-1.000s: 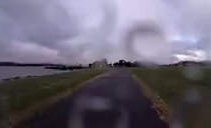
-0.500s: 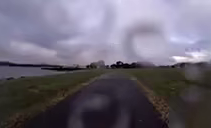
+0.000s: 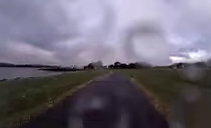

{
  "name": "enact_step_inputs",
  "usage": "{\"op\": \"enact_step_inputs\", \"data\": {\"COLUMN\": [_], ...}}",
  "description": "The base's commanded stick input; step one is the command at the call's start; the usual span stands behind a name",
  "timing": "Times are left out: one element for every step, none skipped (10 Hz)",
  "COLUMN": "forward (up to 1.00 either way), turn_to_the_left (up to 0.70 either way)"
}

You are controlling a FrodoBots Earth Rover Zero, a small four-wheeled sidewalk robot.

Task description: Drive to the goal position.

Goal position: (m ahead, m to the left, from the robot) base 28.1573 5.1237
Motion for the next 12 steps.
{"op": "enact_step_inputs", "data": {"forward": [0.7, 0.7, 0.7, 0.7, 0.7, 0.7, 0.7, 0.7, 0.7, 0.7, 0.7, 0.7], "turn_to_the_left": [0.0, 0.0, 0.0, 0.0, 0.0, 0.0, -0.01, -0.08, -0.14, -0.14, -0.14, -0.14]}}
